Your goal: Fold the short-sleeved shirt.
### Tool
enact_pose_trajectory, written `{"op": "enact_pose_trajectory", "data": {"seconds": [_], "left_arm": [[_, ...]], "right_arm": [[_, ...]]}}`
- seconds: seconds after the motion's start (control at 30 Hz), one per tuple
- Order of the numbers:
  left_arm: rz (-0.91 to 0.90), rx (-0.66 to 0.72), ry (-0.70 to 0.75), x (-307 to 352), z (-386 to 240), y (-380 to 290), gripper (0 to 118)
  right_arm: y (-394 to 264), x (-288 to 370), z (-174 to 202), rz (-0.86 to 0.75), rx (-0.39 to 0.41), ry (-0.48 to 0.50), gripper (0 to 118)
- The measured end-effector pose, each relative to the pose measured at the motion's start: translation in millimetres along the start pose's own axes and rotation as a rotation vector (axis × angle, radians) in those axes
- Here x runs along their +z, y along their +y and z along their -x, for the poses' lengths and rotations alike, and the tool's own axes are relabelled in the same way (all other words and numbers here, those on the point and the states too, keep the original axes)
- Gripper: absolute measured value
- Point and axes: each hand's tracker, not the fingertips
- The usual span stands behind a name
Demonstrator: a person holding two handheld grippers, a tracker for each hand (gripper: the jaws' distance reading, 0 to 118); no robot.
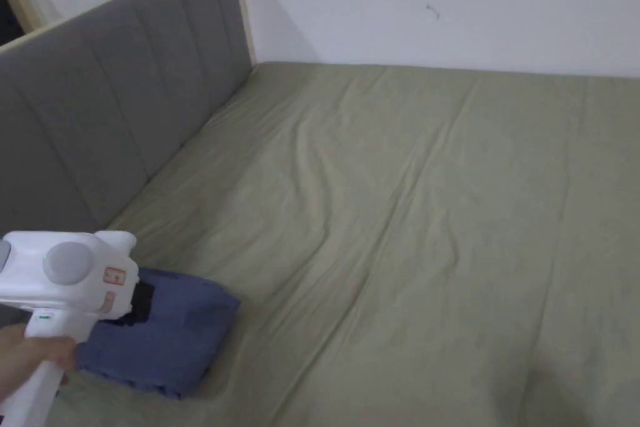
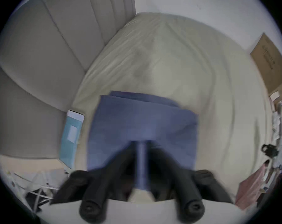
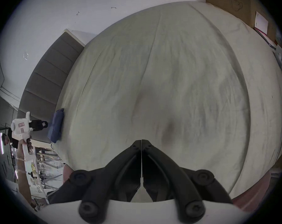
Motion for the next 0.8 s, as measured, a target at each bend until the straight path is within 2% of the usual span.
{"op": "enact_pose_trajectory", "data": {"seconds": [0.17,0.23,0.37,0.43,0.53,0.67,0.73,0.8], "left_arm": [[-0.055,-0.143,-0.069,31,-70,-24,0],[-0.108,-0.165,-0.032,47,-98,-33,0],[-0.185,-0.232,-0.061,68,-147,-49,0],[-0.277,-0.202,-0.038,81,-169,-60,0],[-0.414,-0.231,0.035,103,-198,-75,0],[-0.591,-0.24,0.063,136,-230,-87,0],[-0.669,-0.221,0.085,151,-242,-90,0],[-0.744,-0.176,0.067,166,-250,-90,0]], "right_arm": [[-2,18,-3,-0.03,0.029,-0.001,1],[-2,25,-7,-0.066,0.059,-0.02,1],[-2,40,-12,-0.104,0.055,-0.004,1],[-4,52,-14,-0.183,0.067,0.01,1],[-4,71,-12,-0.292,0.086,0.009,1],[3,98,4,-0.444,0.155,-0.088,1],[7,113,17,-0.529,0.199,-0.165,1],[13,129,28,-0.644,0.238,-0.201,1]]}}
